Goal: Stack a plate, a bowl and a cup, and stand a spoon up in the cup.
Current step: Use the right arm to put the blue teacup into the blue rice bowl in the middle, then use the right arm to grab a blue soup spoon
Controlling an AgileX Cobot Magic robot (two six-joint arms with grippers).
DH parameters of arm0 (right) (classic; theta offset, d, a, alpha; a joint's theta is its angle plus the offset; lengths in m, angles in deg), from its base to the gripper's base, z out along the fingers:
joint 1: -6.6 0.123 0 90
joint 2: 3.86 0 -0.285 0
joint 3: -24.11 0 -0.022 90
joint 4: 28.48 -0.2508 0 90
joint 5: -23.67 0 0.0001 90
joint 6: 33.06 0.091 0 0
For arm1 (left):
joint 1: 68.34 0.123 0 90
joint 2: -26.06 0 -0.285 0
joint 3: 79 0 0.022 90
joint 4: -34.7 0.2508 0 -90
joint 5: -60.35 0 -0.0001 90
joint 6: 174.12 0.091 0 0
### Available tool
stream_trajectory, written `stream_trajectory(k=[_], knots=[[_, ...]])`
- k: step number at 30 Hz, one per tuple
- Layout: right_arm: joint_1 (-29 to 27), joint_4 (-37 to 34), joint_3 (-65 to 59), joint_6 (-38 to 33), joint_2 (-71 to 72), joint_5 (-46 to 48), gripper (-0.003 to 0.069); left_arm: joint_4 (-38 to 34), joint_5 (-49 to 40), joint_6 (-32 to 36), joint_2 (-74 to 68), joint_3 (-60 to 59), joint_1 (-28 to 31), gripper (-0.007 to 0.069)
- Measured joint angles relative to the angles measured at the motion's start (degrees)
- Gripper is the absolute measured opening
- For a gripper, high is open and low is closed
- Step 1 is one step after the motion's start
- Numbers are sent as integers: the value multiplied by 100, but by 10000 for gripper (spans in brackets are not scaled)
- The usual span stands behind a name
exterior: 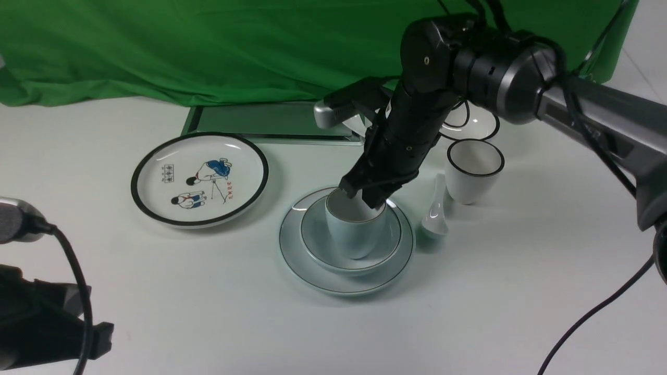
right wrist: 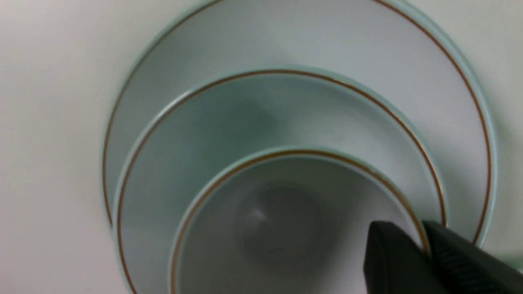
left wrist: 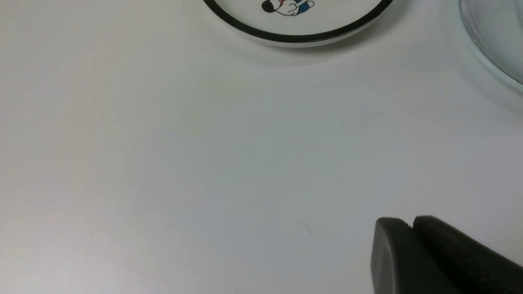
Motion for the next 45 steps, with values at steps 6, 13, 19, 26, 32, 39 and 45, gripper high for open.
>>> stream_trajectory(k=[6, 13, 19, 26, 32, 39, 45], knots=[[29, 68, 0, 35, -6, 46, 197, 0, 49, 0, 0, -17, 0, -8], [40, 43, -1, 56, 330, 226, 448, -13, 49, 0, 0, -17, 0, -8], [-133, 33, 17, 126, 1014, 156, 400, -48, 55, 0, 0, -17, 0, -8], [-863, 81, -560, 622, 837, -89, 118, -264, 213, 46, 0, -17, 0, -8], [-1000, 57, -1415, 1230, 697, -950, 206, -278, 238, 61, 0, -17, 0, -8], [-1048, 91, -1543, 1603, 643, -1504, 395, -278, 300, 84, 0, -17, 0, -8], [-1124, 33, -1543, 2044, 441, -2014, 386, -278, 377, 120, 0, -17, 0, -8]])
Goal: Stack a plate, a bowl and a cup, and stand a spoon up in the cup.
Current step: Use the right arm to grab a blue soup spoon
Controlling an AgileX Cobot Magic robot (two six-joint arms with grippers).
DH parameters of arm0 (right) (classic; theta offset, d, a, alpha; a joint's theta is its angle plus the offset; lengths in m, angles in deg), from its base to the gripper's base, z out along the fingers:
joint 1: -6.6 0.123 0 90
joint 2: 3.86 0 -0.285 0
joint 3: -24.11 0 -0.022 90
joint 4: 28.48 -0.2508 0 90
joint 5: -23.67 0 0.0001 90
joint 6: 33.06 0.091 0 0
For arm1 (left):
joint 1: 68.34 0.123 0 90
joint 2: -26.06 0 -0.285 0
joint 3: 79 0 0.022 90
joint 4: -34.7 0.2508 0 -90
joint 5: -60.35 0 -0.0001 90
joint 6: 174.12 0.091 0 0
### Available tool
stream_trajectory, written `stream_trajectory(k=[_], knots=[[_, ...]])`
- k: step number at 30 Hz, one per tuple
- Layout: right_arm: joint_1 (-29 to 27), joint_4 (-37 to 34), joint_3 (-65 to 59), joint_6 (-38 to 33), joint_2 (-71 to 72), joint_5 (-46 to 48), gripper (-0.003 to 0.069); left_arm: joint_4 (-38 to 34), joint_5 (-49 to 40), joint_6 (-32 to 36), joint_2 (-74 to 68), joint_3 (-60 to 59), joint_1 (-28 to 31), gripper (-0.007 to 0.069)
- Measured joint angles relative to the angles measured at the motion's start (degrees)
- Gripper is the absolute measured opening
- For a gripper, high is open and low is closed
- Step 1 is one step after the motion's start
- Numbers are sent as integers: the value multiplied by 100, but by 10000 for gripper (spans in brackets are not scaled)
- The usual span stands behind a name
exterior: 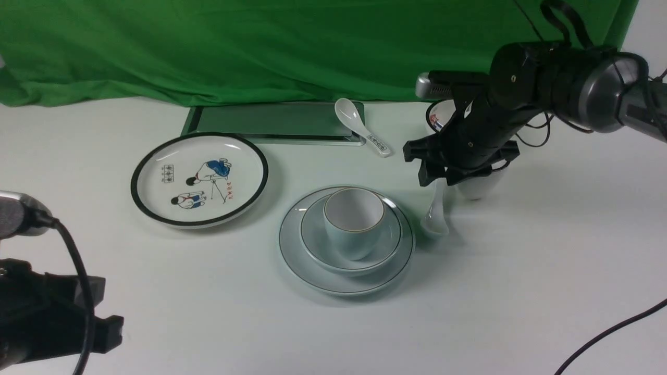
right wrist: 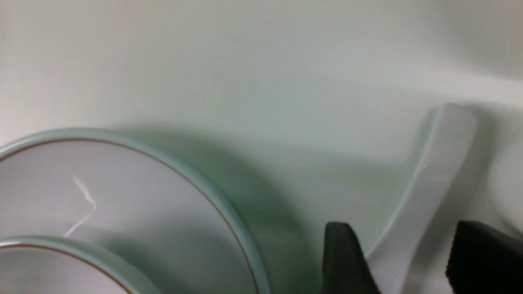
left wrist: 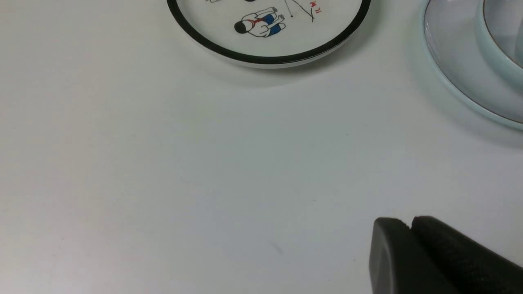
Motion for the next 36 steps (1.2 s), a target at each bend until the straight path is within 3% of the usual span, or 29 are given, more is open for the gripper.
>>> stream_trajectory(k=[11, 15, 23, 33, 36], knots=[[0, 142, 0, 311, -435, -302, 379, 0, 27, 62, 0, 0, 0, -8], [0, 300, -6, 331, -477, -365, 321, 0, 51, 68, 0, 0, 0, -8], [0, 507, -6, -143, -477, -462, 172, 0, 66, 73, 0, 0, 0, -8], [0, 477, -6, -521, -477, -477, 171, 0, 114, 73, 0, 0, 0, -8], [20, 317, -25, -1014, -345, -293, 171, 0, 114, 73, 0, 0, 0, -8]])
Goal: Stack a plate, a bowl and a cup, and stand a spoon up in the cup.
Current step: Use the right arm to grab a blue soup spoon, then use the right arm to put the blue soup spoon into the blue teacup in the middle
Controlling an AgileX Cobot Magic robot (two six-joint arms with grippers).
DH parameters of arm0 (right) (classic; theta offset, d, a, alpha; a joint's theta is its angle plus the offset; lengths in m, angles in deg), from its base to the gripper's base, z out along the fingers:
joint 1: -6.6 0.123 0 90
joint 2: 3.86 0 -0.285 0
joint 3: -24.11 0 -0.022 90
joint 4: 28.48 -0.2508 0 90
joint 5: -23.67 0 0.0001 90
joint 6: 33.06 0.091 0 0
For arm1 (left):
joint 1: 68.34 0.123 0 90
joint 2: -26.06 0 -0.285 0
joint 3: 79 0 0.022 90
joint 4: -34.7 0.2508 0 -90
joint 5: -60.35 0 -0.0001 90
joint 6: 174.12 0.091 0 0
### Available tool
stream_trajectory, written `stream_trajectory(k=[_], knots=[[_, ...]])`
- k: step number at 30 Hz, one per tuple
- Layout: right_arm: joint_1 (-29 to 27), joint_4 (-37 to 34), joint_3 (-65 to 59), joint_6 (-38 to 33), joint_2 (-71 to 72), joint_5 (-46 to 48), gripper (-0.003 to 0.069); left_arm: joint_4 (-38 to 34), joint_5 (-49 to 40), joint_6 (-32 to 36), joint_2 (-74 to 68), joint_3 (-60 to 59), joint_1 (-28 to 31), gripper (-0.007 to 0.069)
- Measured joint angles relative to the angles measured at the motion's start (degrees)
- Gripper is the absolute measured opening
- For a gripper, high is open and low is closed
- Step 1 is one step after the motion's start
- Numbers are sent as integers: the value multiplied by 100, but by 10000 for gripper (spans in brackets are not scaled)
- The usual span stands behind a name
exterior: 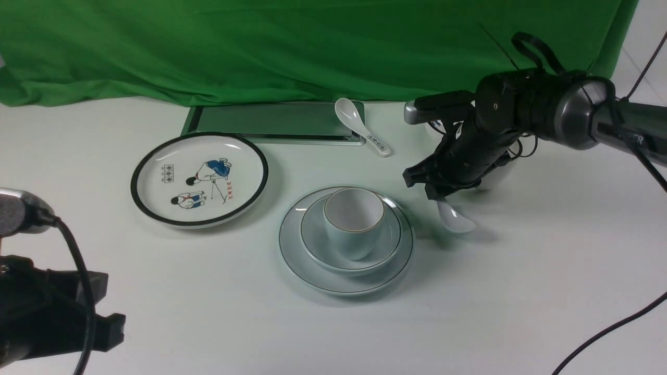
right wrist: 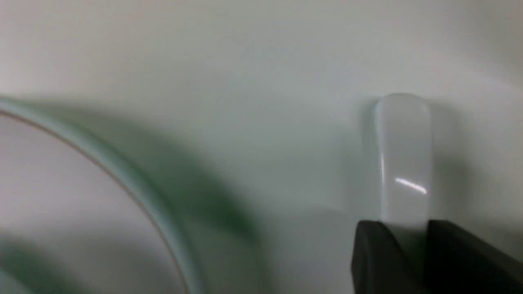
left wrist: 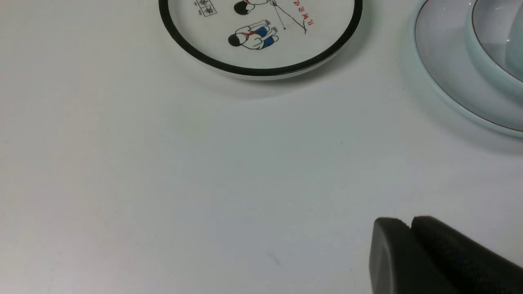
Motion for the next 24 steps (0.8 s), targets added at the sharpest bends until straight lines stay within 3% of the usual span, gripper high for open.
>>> stream_trajectory(k=[6, 11, 12, 16, 24], knots=[[410, -174, -326, -625, 995, -369, 171, 0, 26, 97, 0, 0, 0, -8], [950, -759, -1791, -1467, 2195, -2661, 171, 0, 64, 177, 0, 0, 0, -8], [1188, -886, -2446, -1641, 2411, -3861, 171, -12, 64, 184, 0, 0, 0, -8], [1612, -796, -3551, -1030, 2346, -6606, 171, -111, 133, 190, 0, 0, 0, -8], [1769, 59, -3646, -20, 1736, -7551, 171, -263, 280, 196, 0, 0, 0, -8]])
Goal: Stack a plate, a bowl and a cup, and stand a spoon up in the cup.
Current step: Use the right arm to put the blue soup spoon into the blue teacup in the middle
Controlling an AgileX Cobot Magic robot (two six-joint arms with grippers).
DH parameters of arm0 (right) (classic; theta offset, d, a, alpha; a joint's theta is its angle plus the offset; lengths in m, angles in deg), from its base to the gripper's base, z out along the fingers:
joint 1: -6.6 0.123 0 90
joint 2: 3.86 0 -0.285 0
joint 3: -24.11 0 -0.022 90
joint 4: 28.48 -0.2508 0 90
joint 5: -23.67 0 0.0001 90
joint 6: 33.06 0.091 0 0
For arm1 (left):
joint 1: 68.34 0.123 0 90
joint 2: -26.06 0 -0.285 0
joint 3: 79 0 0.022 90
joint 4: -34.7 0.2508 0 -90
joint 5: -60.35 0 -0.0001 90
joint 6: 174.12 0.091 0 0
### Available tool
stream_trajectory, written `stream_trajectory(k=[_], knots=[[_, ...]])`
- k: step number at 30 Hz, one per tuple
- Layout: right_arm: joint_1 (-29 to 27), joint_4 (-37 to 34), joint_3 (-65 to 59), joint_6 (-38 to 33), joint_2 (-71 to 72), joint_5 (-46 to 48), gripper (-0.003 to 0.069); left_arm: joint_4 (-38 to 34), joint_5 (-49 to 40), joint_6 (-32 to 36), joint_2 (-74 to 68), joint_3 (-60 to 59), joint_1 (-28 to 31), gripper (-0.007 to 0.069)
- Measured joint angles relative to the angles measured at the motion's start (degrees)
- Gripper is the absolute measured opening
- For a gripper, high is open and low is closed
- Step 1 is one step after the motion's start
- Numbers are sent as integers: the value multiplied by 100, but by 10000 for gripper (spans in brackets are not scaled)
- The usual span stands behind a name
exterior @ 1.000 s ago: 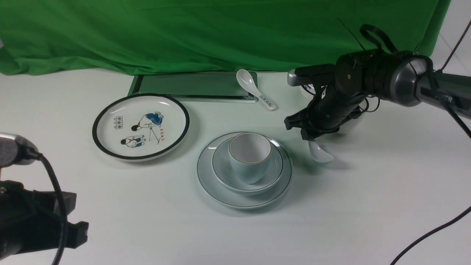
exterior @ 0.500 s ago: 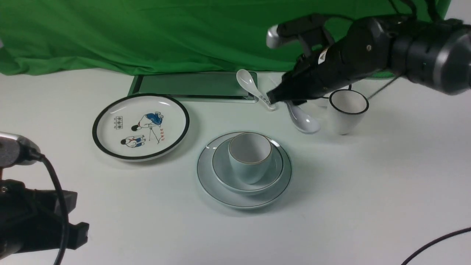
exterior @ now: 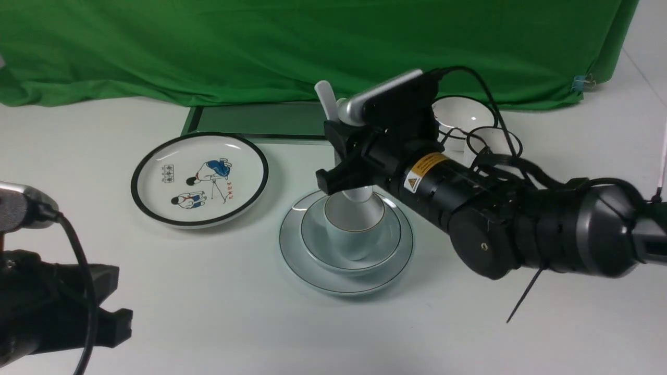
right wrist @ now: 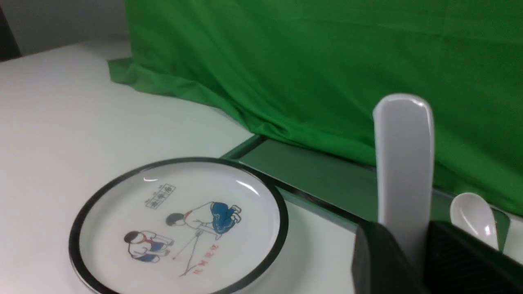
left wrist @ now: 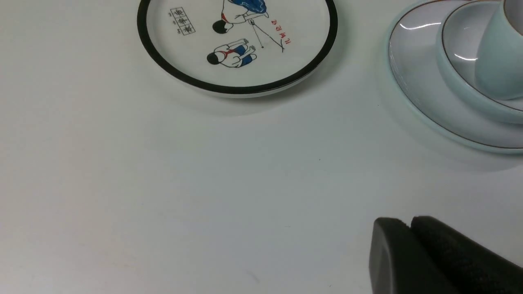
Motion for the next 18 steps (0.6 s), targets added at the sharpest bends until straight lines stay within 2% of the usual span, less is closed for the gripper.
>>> stream_trajectory(k=[7, 11, 13, 15, 18], knots=[[6, 45, -6, 95, -117, 226, 183, -18, 0, 82, 0, 0, 0, -8], [6, 57, -25, 2, -117, 466, 310, -37, 0, 87, 0, 0, 0, -8], [6, 57, -25, -90, -105, 567, 340, -50, 0, 87, 0, 0, 0, -8], [6, 57, -31, -256, -42, 774, 339, -87, -15, 87, 13, 0, 0, -8], [11, 57, -43, -820, 370, 1312, 286, -255, -249, 221, 225, 161, 0, -8]])
